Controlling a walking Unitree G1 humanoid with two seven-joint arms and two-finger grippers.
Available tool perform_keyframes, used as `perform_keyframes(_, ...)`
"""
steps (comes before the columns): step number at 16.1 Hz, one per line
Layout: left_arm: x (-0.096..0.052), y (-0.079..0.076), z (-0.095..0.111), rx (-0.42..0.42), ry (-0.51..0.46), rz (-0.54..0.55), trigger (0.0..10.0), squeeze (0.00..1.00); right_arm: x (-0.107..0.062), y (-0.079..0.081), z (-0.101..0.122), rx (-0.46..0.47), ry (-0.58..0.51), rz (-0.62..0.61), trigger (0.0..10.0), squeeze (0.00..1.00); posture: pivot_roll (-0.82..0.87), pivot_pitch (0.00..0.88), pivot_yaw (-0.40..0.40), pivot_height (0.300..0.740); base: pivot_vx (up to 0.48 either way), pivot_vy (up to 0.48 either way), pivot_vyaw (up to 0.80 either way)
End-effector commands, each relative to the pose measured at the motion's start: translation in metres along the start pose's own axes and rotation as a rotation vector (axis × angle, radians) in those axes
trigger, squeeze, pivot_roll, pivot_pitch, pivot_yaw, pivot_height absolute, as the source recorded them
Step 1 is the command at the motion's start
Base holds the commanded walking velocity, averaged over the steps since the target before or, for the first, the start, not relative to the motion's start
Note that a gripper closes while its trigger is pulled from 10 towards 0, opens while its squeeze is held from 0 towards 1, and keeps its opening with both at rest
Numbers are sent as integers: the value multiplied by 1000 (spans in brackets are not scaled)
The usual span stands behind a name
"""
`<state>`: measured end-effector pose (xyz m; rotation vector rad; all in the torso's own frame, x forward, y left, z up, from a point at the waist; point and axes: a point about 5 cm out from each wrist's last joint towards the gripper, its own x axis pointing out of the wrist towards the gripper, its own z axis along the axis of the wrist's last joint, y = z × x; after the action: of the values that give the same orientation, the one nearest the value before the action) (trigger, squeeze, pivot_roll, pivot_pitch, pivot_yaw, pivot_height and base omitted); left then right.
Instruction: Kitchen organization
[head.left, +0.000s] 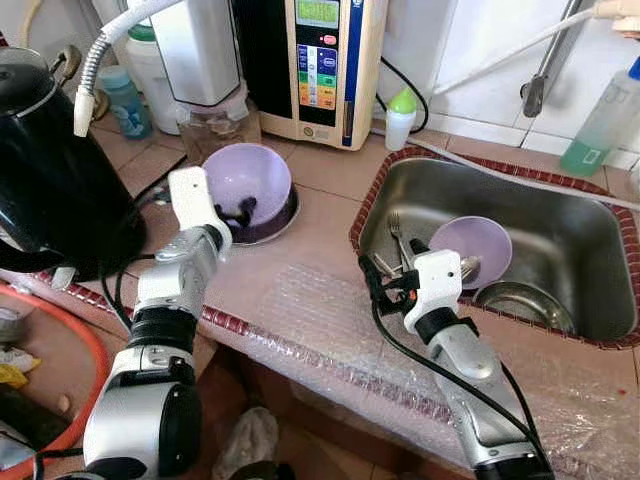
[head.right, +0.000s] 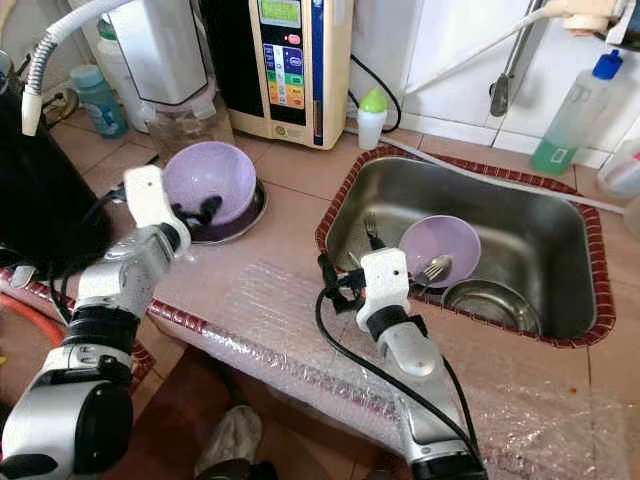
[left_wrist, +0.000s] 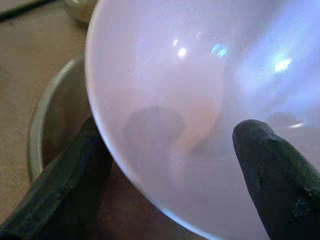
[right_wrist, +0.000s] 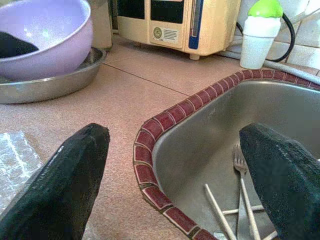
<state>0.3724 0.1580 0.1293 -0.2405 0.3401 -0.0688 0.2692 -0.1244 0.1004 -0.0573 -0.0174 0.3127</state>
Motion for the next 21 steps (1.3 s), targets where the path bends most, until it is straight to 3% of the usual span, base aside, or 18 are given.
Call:
perform_keyframes(1, 1, 2, 1, -6, 29, -11, 0, 0, 1, 2, 2, -7, 2, 1, 10000, 0, -120, 0, 108, 740, 0, 0, 0)
perform_keyframes(5, -1, 6, -4, -34, 74, -63, 0, 0, 3, 1, 2, -18, 5, 2, 10000, 0, -117, 0, 105, 740, 0, 0, 0)
perform_keyframes(9, -5, 11, -16, -5, 136, -109, 0, 0, 4, 0, 2, -25, 6, -1, 10000, 0, -124, 0, 104, 740, 0, 0, 0)
perform_keyframes(15, -11, -3, -23, 6, 189, -225, 0, 0, 6, -1, 2, -36, 12, 3, 10000, 0, -124, 0, 103, 740, 0, 0, 0)
perform_keyframes(21, -18, -30, -35, 15, 238, -337, 0, 0, 6, 0, 2, -39, 16, 5, 10000, 0, -127, 0, 105, 740, 0, 0, 0)
